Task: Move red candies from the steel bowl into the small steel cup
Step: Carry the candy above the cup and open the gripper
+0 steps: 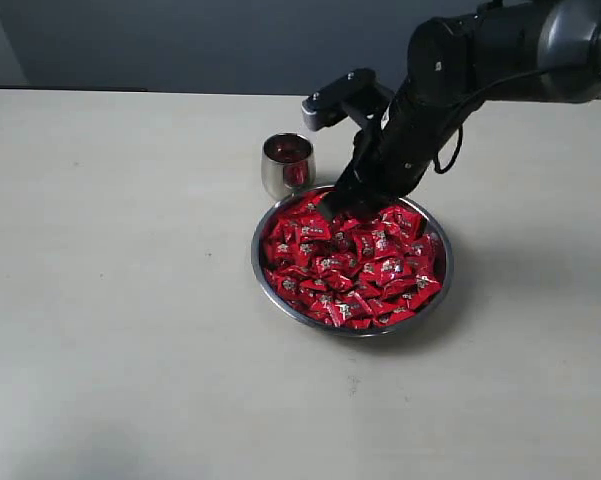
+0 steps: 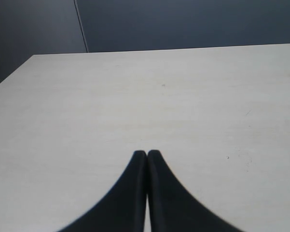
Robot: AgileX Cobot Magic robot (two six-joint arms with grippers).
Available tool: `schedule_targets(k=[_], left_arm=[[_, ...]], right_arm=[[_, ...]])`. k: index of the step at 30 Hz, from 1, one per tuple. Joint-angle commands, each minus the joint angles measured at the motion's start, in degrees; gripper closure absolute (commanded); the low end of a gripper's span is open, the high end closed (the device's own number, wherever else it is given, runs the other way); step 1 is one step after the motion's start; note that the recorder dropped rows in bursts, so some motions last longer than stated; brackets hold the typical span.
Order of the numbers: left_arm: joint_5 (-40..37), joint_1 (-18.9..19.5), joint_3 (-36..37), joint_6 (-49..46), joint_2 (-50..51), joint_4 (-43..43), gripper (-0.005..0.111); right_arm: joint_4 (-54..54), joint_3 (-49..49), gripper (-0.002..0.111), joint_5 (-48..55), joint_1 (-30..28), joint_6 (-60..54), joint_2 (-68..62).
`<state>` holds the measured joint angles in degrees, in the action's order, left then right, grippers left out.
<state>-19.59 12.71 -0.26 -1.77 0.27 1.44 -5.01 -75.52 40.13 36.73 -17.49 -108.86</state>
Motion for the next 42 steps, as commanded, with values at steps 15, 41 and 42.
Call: schedule_targets(k=[15,41,42], left_arm=[[0.4,-0.3,0.3,0.1,-0.3,0.1,0.106],[0.4,-0.3,0.3,0.1,-0.3,0.1,0.106],[0.4,-0.3,0.3,0.1,-0.3,0.1,0.106]], right_arm=[[-2.7,-35.6,0.109,3.2,-0.1,4.8,-16.8],[-4.4,-41.4,0.068,11.2,-0.1,5.4,-23.3],[-4.4,-41.4,0.068,12.4,-0.2,5.4,-21.8]])
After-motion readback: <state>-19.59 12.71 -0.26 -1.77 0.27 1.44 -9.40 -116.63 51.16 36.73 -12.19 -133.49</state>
